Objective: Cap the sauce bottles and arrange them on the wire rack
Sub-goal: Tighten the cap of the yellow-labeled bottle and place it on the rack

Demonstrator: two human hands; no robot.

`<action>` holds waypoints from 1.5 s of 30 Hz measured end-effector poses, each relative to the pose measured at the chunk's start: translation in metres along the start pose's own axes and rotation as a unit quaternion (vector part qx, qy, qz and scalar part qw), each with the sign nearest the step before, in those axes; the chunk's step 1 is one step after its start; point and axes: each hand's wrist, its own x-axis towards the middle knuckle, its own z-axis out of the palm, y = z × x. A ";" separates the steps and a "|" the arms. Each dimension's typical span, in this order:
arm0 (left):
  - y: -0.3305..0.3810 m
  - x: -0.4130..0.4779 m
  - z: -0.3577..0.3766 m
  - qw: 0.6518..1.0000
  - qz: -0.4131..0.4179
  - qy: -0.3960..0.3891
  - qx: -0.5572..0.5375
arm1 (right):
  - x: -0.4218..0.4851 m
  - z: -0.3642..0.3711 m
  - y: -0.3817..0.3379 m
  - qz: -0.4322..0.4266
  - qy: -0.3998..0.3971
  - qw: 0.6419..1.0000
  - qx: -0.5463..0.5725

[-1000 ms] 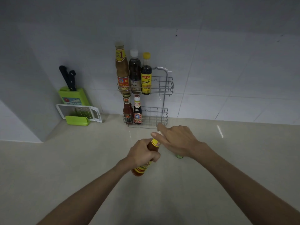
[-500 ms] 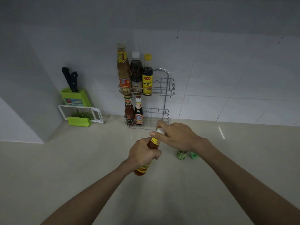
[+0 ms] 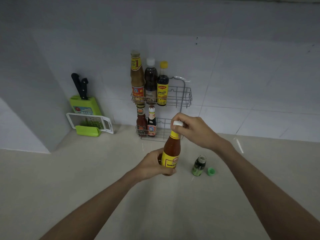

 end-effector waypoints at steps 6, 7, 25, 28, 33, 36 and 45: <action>-0.004 0.019 -0.006 1.000 -0.011 0.003 -0.021 | -0.004 0.031 0.029 0.108 -0.021 0.986 0.124; -0.005 0.023 -0.007 1.000 -0.014 -0.001 -0.018 | -0.003 0.035 0.035 0.119 -0.024 0.981 0.149; -0.036 0.146 -0.083 0.984 -0.011 0.175 0.004 | 0.107 0.105 0.119 0.137 0.252 0.952 0.108; -0.043 0.153 -0.080 0.982 -0.004 0.186 -0.005 | 0.121 0.114 0.128 0.131 0.227 0.961 0.093; -0.055 0.162 -0.078 0.981 0.009 0.191 -0.020 | 0.147 0.121 0.143 0.167 0.194 0.967 0.014; -0.059 0.163 -0.078 0.980 0.011 0.199 -0.029 | 0.159 0.119 0.151 0.193 0.158 0.968 -0.004; -0.062 0.163 -0.083 0.980 0.019 0.197 -0.026 | 0.169 0.126 0.156 0.231 0.115 0.966 -0.013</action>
